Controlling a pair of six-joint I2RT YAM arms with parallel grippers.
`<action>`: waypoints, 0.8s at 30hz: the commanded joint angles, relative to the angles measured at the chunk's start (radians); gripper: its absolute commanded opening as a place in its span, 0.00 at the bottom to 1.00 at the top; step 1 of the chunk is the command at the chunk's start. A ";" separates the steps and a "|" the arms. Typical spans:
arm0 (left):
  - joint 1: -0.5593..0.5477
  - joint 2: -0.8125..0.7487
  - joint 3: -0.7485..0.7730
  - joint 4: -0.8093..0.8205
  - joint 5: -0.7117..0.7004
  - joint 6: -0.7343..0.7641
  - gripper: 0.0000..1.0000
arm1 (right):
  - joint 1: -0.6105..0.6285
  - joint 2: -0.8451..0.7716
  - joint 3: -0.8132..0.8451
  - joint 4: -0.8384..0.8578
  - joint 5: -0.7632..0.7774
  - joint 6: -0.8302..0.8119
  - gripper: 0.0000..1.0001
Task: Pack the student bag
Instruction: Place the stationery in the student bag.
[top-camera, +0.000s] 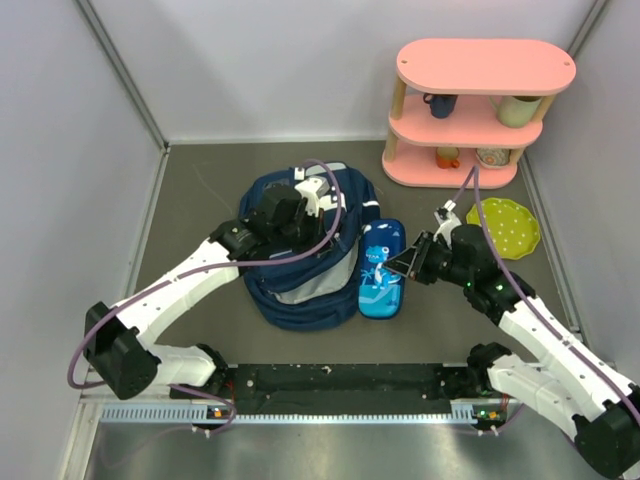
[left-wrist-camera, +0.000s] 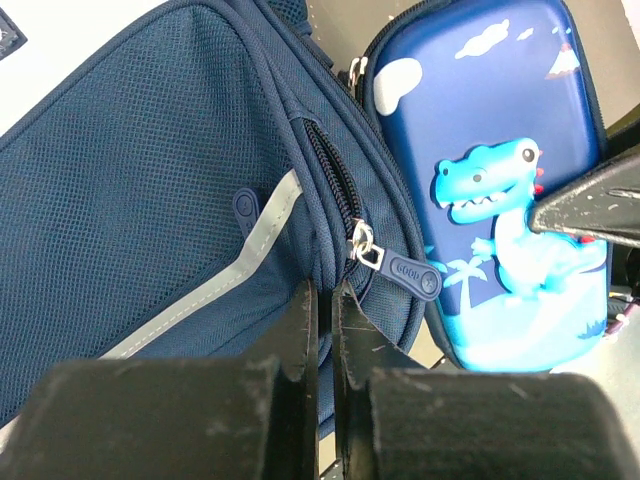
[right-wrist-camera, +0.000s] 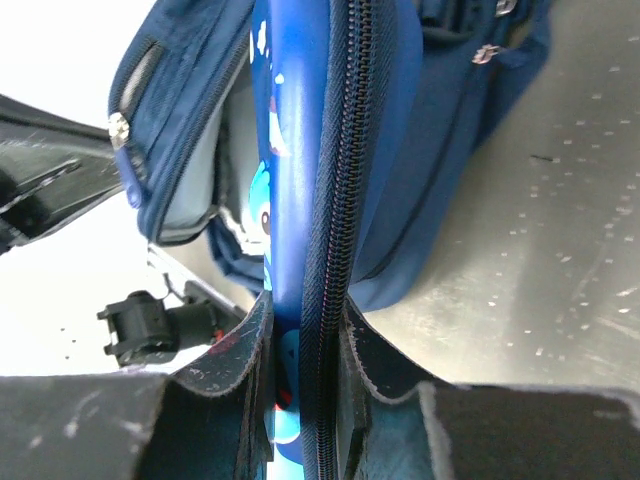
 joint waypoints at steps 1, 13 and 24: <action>0.005 -0.078 0.051 0.146 0.008 -0.050 0.00 | 0.012 -0.008 0.041 0.160 -0.129 0.061 0.00; 0.013 -0.121 0.022 0.209 0.006 -0.096 0.00 | 0.124 0.150 -0.025 0.352 -0.173 0.210 0.00; 0.008 -0.118 0.022 0.250 0.109 -0.206 0.00 | 0.173 0.369 0.031 0.616 -0.066 0.283 0.00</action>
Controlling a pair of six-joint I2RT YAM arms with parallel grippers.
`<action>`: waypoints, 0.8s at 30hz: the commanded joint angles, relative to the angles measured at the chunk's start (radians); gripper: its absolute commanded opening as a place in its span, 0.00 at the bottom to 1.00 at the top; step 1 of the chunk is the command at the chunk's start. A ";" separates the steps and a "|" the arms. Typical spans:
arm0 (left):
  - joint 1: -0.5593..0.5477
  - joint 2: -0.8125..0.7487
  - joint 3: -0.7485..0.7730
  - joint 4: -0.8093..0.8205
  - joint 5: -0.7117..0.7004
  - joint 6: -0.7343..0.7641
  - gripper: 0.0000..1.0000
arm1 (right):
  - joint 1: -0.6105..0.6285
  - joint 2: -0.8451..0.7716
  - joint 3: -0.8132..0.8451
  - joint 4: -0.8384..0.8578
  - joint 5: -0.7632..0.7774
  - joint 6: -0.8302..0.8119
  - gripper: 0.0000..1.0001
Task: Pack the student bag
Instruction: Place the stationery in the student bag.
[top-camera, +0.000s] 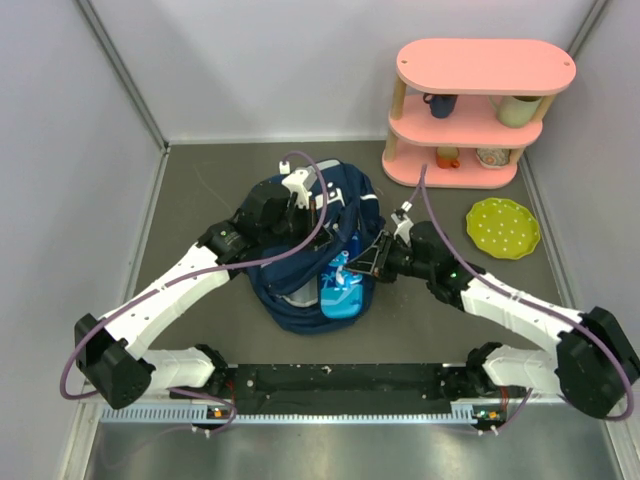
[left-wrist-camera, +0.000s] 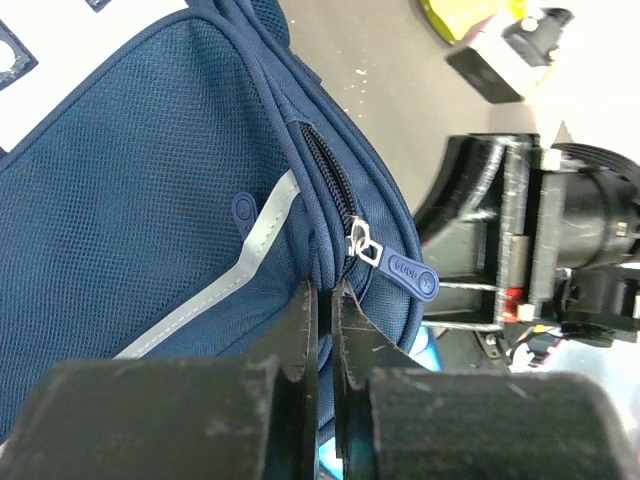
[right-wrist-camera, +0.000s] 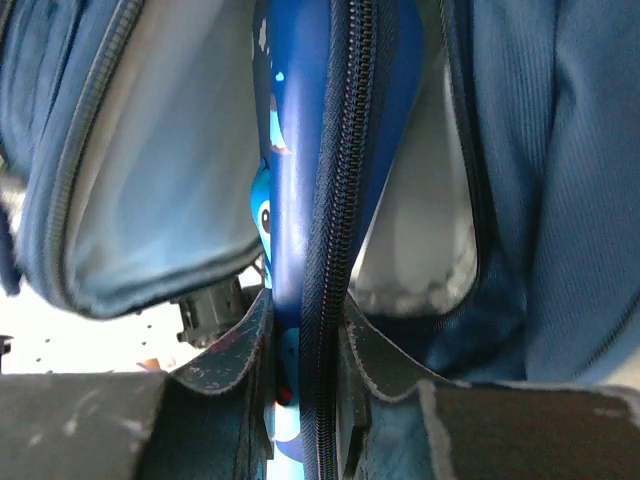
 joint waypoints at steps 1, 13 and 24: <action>-0.015 -0.056 0.018 0.221 0.118 -0.106 0.00 | 0.010 0.078 0.082 0.230 0.077 0.057 0.00; -0.048 -0.039 0.012 0.307 0.179 -0.185 0.00 | 0.073 0.384 0.154 0.557 0.385 0.157 0.00; -0.045 -0.044 0.035 0.237 0.136 -0.122 0.00 | 0.143 0.464 0.139 0.561 0.525 0.099 0.49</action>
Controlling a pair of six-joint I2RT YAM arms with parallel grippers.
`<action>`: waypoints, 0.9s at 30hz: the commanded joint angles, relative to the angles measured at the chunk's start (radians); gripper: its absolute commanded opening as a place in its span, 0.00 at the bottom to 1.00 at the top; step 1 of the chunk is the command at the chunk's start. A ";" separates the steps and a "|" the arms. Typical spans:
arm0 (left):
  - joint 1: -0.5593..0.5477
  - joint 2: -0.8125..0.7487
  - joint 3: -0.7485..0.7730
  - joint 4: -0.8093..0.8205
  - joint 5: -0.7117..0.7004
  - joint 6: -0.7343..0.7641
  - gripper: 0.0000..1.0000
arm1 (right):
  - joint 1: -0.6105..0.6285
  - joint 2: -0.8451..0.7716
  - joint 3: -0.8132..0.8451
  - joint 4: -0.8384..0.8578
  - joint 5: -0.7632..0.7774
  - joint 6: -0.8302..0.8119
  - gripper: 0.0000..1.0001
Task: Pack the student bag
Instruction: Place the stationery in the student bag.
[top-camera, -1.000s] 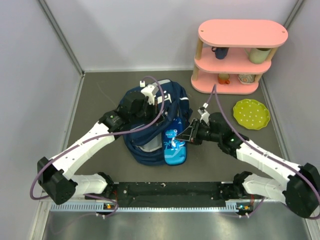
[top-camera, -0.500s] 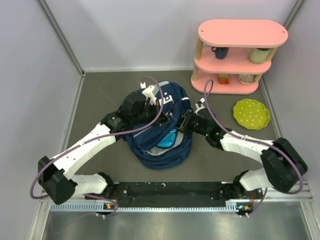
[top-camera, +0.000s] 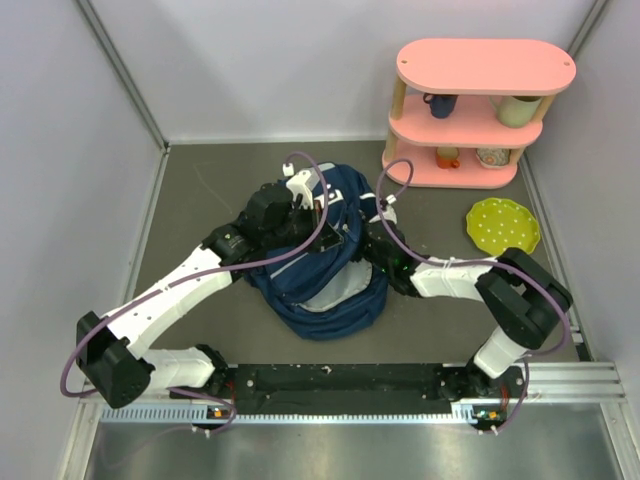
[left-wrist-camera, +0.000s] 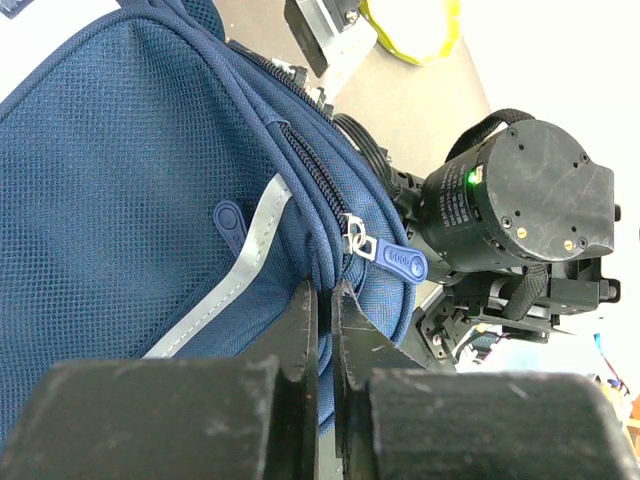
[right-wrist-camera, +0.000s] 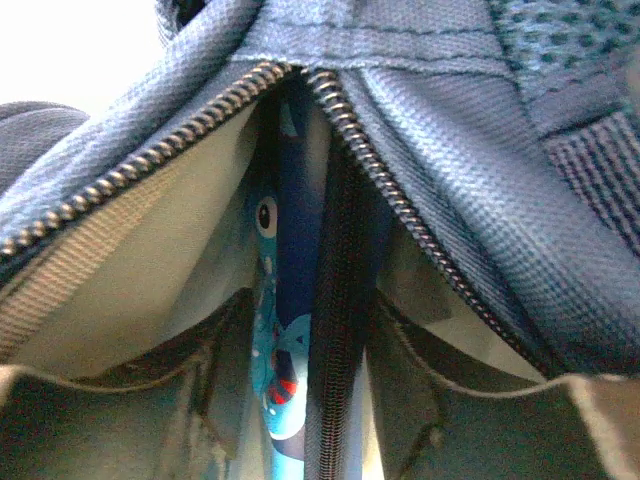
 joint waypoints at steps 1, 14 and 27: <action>-0.018 -0.046 0.063 0.131 0.057 0.002 0.00 | 0.030 -0.073 0.005 0.023 0.061 -0.079 0.55; 0.007 -0.042 0.029 0.129 0.020 0.023 0.00 | 0.031 -0.451 -0.122 -0.413 0.122 -0.241 0.96; 0.025 -0.219 -0.142 0.053 -0.217 0.065 0.99 | 0.030 -1.072 -0.236 -0.835 0.349 -0.325 0.95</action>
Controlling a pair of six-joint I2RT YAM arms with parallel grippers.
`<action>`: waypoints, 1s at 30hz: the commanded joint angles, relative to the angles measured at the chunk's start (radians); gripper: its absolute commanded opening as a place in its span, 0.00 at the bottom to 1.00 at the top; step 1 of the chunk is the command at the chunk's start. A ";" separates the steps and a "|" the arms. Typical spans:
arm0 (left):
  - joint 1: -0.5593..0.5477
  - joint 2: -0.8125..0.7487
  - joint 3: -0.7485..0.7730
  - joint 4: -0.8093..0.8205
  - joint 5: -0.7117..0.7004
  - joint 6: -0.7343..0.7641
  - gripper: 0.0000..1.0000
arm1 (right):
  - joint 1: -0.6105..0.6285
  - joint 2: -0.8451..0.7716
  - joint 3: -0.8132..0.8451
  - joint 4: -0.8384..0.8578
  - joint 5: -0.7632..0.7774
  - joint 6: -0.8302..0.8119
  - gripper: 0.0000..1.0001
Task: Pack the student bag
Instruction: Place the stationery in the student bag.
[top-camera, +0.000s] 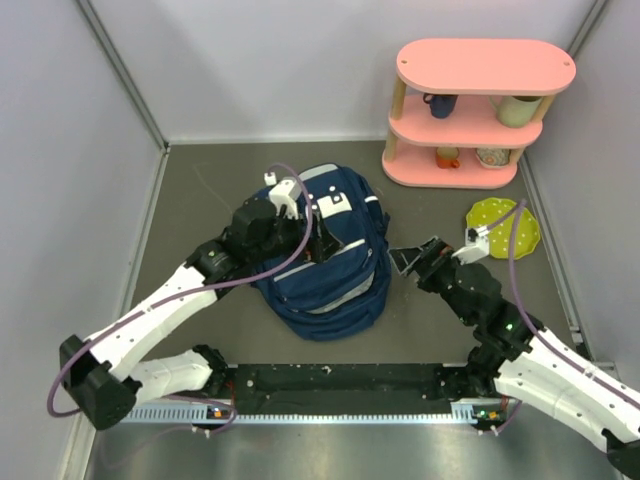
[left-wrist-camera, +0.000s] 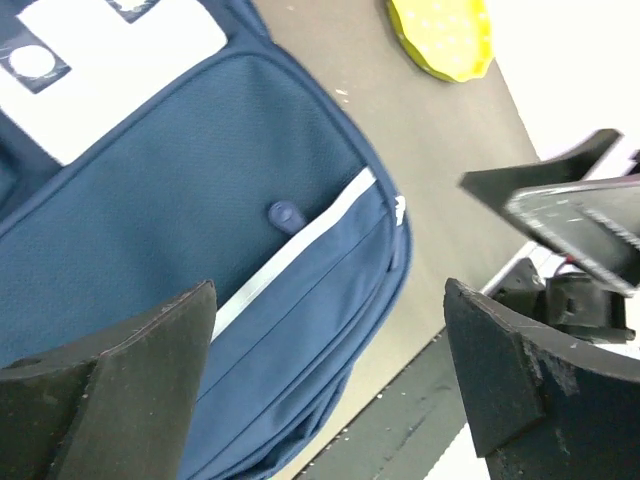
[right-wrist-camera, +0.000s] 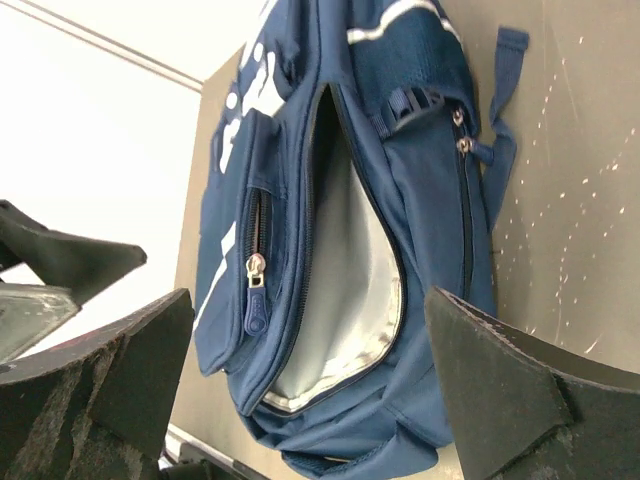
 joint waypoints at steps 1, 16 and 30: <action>0.013 -0.147 -0.072 0.019 -0.211 0.017 0.99 | 0.009 -0.044 0.059 -0.099 0.050 -0.106 0.95; 0.378 -0.195 -0.455 0.095 -0.068 -0.073 0.99 | 0.180 0.278 0.213 -0.015 -0.148 -0.163 0.85; 0.392 -0.058 -0.524 0.359 0.214 -0.147 0.59 | 0.105 0.499 0.236 -0.108 -0.070 -0.096 0.36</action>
